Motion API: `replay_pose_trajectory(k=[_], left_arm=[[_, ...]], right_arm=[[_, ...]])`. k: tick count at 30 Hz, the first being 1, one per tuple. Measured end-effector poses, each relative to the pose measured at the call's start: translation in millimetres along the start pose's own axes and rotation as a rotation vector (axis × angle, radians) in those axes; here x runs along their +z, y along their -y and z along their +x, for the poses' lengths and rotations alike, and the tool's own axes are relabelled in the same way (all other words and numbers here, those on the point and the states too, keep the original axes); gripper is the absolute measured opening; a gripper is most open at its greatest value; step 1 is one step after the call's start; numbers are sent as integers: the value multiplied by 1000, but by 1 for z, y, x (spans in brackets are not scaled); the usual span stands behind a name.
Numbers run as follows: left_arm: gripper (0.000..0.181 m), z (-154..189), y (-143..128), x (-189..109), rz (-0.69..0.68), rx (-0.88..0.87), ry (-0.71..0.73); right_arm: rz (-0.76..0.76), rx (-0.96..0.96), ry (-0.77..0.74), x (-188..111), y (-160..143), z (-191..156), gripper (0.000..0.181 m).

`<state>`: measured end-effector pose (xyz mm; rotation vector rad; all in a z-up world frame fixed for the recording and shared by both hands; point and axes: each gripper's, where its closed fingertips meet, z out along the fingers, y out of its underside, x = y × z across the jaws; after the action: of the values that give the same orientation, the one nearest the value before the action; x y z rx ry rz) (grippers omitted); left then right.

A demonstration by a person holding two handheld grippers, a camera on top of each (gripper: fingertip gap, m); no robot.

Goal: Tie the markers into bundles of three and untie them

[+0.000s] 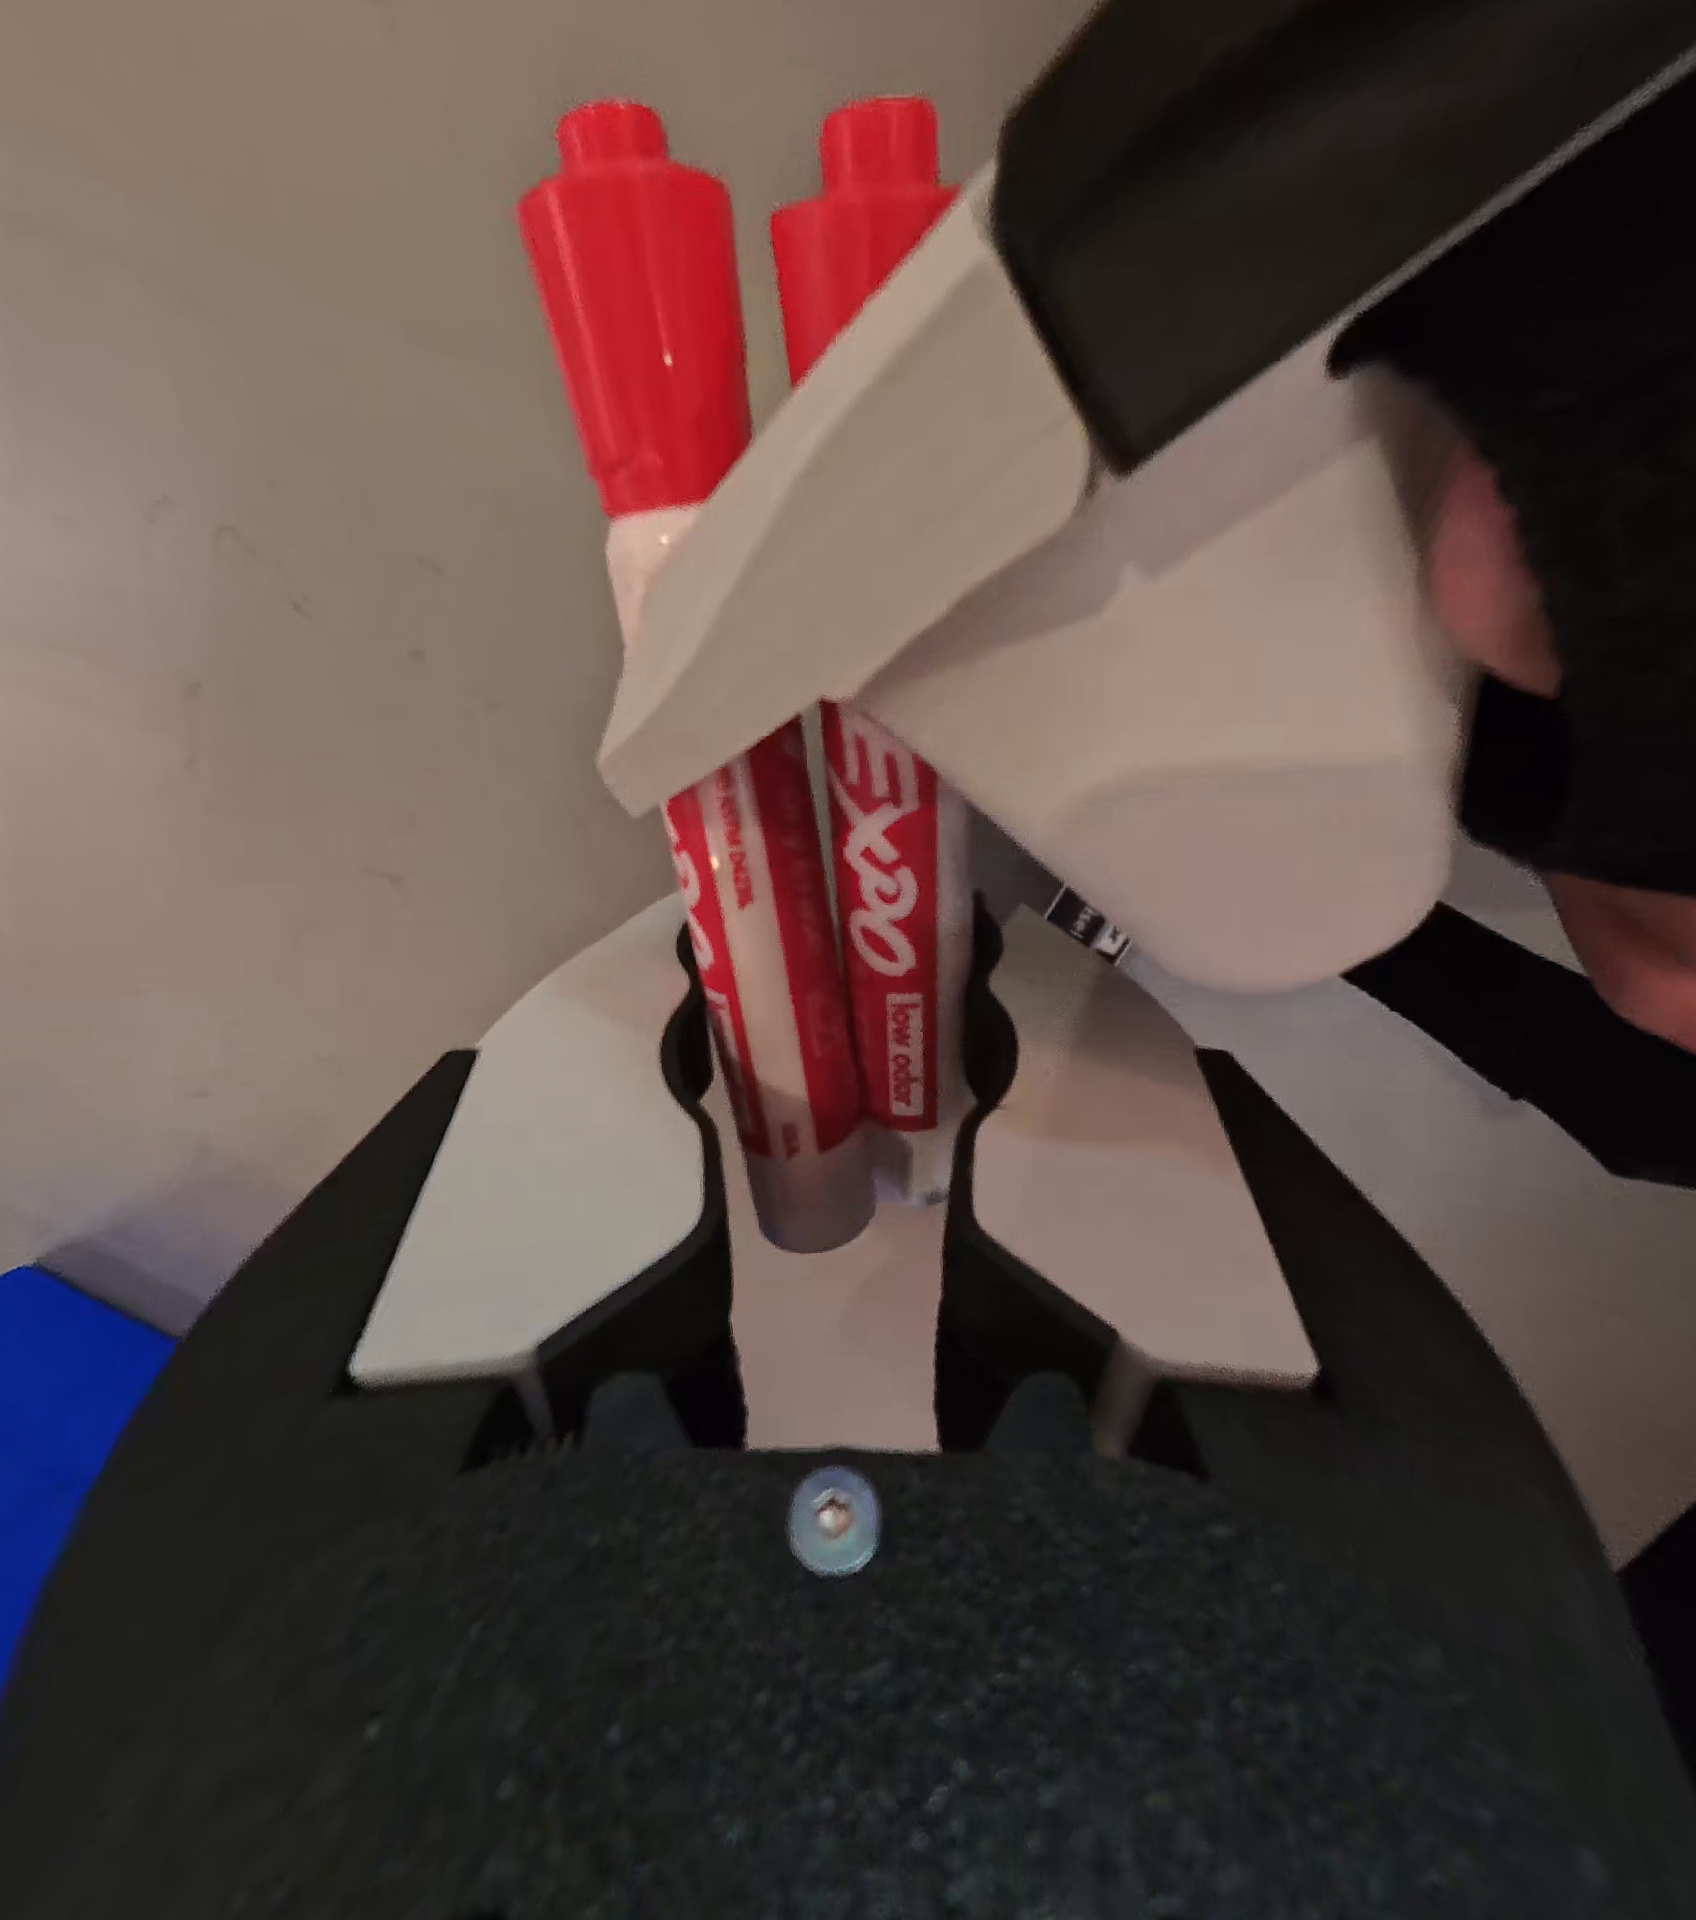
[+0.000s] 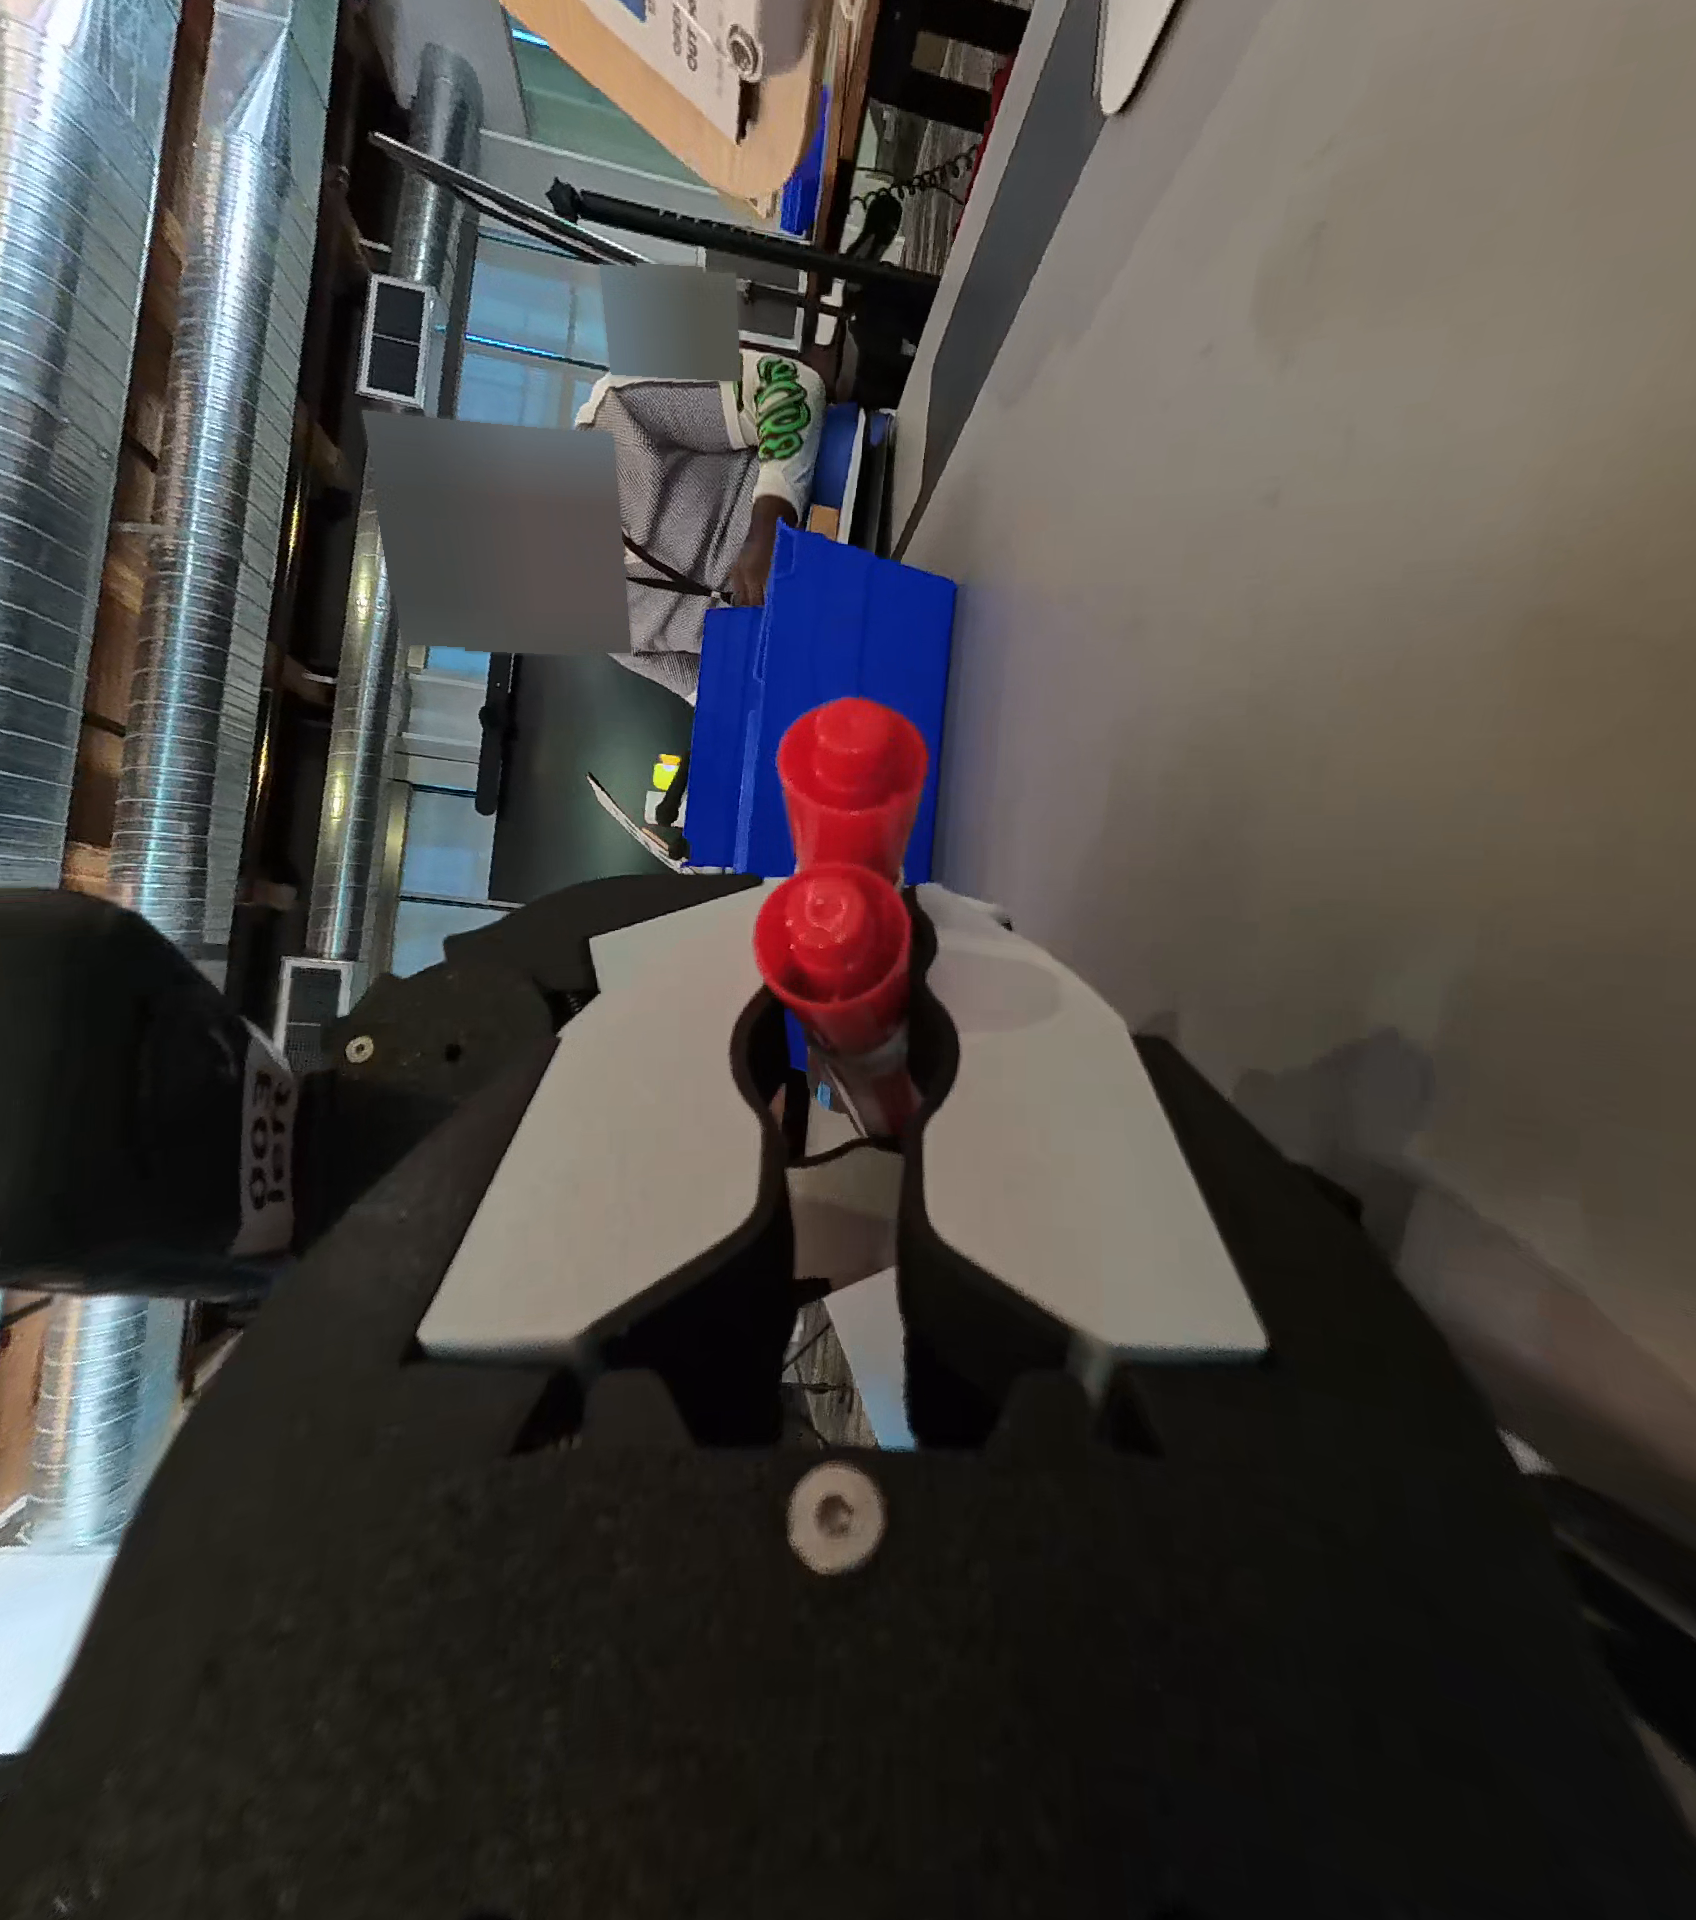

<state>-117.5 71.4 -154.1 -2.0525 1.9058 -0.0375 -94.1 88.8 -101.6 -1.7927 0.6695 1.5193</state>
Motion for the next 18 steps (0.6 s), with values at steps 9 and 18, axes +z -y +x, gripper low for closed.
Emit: replay_pose_trajectory(k=[9, 18], left_arm=[[46, 2, -1, 3, -28, 31, -26], [44, 1, -3, 10, -69, 21, -14]], right_arm=[[-9, 71, 3, -2, -2, 6, 18], [-18, 81, 21, -2, -2, 1, 18]])
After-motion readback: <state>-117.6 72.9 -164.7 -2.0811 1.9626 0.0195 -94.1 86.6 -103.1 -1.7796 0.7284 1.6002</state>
